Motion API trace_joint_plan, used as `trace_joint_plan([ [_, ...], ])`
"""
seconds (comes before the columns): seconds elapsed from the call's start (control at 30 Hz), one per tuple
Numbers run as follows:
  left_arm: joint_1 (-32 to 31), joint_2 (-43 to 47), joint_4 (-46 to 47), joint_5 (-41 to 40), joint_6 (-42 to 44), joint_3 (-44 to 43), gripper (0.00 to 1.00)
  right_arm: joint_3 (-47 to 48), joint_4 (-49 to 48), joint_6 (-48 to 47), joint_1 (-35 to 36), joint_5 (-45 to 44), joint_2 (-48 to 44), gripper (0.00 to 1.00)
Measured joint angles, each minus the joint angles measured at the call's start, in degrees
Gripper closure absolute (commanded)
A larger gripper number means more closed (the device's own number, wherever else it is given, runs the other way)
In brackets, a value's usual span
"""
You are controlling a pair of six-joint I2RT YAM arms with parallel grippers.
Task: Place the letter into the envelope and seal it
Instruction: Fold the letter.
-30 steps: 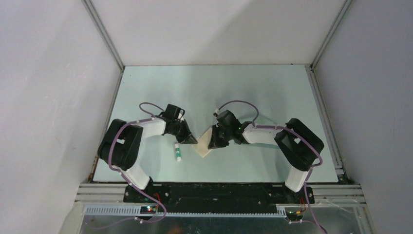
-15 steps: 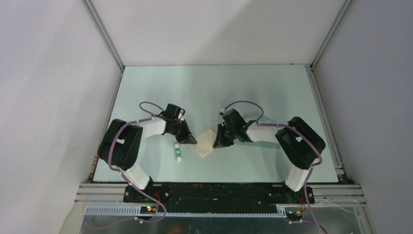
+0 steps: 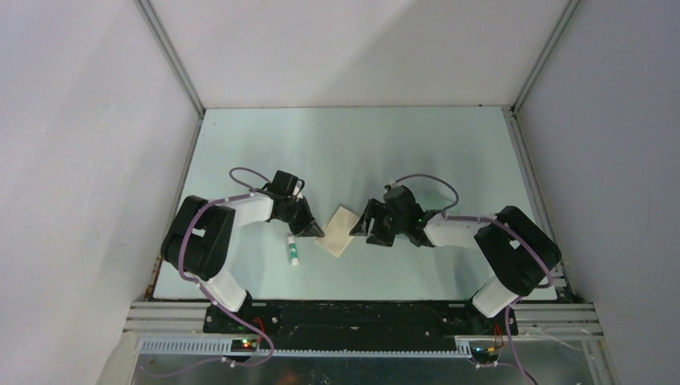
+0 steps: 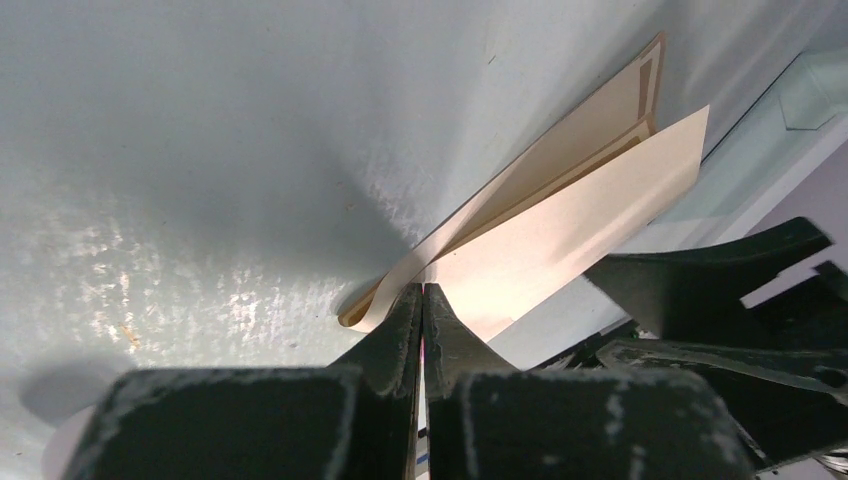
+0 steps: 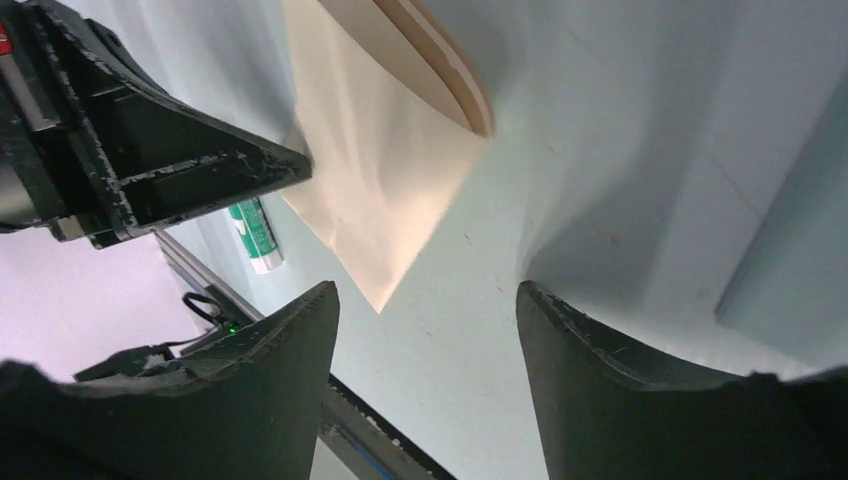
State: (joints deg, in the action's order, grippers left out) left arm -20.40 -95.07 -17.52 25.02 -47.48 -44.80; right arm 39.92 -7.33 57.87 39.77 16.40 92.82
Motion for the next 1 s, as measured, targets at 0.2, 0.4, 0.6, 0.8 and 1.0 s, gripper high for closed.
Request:
trace_joint_plan([
  [0.2,0.0,-0.09,0.04,0.2,0.02,0.0,0.98,-4.76,-8.79,9.49,2.1,-1.05,1.01,0.5],
  [0.4,0.0,-0.11,0.04,0.24,0.13,0.0,0.98,-6.97,-24.68,17.11,3.3,-1.18,7.87,0.6],
  [0.6,0.0,-0.11,0.04,0.24,0.17,-0.02,0.97,-8.98,-32.65,20.02,3.5,-3.08,10.58,0.75],
  [0.8,0.0,-0.13,0.02,0.26,0.44,-0.04,0.92,-9.97,-35.1,20.02,3.41,-5.07,10.58,1.0],
  [1.0,0.57,0.31,-2.99,0.28,3.52,-1.42,0.67,-9.9,-37.42,18.21,0.52,-0.37,10.99,1.0],
])
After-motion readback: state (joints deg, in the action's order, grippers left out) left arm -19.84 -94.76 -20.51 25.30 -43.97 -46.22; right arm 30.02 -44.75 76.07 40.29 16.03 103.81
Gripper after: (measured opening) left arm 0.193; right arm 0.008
